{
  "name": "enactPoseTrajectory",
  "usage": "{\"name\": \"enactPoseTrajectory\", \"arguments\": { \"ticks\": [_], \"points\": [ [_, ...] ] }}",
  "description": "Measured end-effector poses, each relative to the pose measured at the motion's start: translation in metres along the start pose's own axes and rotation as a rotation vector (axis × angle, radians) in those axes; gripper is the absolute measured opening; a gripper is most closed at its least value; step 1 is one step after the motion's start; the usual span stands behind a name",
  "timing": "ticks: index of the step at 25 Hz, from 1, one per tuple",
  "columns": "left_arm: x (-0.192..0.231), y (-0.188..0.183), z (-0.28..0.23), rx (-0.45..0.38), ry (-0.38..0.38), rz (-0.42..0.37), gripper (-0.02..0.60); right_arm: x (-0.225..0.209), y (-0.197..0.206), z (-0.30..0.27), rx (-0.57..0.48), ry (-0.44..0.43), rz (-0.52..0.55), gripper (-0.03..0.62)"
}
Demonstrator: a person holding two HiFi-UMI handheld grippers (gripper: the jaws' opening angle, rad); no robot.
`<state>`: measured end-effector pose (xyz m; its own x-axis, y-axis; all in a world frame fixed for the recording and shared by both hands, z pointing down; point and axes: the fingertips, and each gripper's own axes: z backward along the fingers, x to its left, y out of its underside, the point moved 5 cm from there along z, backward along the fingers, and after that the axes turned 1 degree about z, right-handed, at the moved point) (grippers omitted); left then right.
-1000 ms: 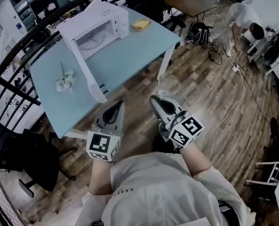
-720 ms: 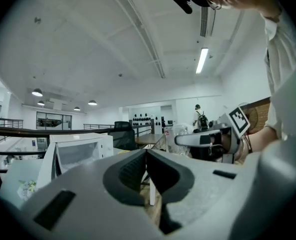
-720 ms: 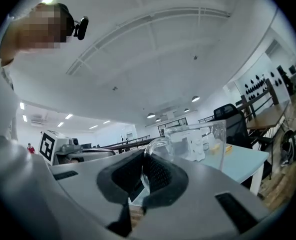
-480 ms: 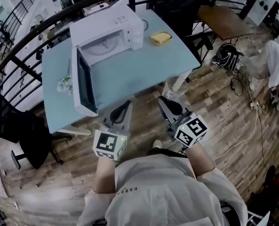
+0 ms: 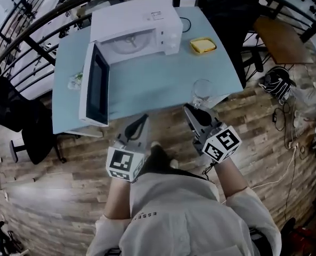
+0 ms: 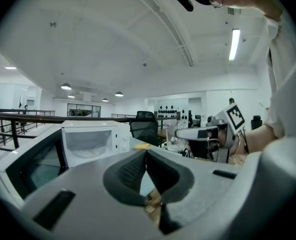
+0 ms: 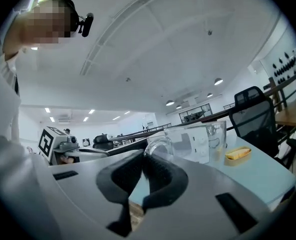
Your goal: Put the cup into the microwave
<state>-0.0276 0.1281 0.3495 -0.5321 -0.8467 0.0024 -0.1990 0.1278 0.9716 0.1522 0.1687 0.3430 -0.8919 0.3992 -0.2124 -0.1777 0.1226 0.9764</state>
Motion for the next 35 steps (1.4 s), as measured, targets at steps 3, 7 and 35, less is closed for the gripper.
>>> {"name": "enactPoseTrajectory", "arguments": {
  "ticks": [3,7,35],
  "points": [
    [0.021,0.003,-0.011,0.003,-0.049,0.021,0.003,-0.011,0.003,-0.031,0.020,-0.065,0.008,0.020],
    [0.055,0.002,-0.034,-0.004,-0.091,0.041,0.003,-0.024,0.003,-0.081,0.043,-0.163,0.034,0.020],
    [0.228,0.023,-0.146,0.009,-0.234,0.164,0.003,-0.101,0.071,-0.362,0.227,-0.503,0.073,0.020]
  ]
}}
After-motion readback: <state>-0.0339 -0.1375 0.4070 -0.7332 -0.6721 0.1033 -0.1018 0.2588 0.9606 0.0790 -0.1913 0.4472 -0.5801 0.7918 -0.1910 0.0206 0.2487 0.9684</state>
